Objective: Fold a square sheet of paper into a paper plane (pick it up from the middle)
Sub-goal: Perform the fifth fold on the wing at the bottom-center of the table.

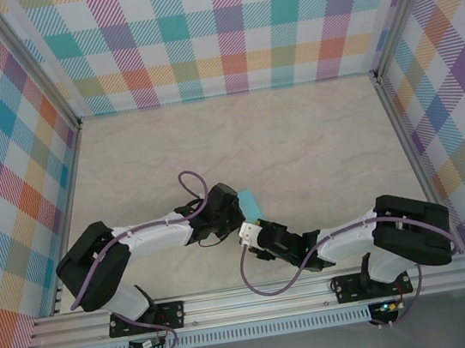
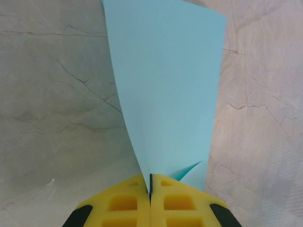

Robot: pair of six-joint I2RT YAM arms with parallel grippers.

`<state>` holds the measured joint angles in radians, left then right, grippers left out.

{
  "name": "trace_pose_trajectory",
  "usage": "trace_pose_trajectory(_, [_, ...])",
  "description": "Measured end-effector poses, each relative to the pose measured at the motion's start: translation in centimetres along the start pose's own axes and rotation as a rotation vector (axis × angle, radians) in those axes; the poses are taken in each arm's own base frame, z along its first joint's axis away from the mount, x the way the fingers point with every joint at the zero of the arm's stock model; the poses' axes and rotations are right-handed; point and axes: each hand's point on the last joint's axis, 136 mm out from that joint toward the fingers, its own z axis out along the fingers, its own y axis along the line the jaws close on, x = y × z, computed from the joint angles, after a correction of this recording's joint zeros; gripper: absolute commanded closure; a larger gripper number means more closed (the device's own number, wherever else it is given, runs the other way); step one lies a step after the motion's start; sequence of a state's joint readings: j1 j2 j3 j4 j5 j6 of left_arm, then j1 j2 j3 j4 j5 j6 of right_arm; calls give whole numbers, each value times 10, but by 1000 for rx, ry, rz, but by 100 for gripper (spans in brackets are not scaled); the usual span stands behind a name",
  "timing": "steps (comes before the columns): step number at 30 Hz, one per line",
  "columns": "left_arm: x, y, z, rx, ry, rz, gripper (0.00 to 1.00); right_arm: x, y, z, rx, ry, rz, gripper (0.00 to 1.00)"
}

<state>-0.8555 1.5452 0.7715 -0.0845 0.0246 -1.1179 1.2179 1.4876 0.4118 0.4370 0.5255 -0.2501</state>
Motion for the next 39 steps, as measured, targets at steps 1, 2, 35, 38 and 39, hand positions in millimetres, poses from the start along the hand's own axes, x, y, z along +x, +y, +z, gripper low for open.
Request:
trace_pose_trajectory(1, [0,0,0,0,1,0,100,1,0,2,7,6,-7,57])
trace_pose_trajectory(2, [0,0,0,-1,1,-1,100,2,-1,3,14,10,-11,58])
trace_pose_trajectory(35, [-32,1,-81,43,-172,-8,37,-1,2,1,-136,34,385,99])
trace_pose_trajectory(38, [-34,10,-93,37,-205,-9,36,0,-2,0,-188,42,485,99])
trace_pose_trajectory(39, [-34,13,-95,31,-210,-9,36,-1,-3,0,-203,42,517,99])
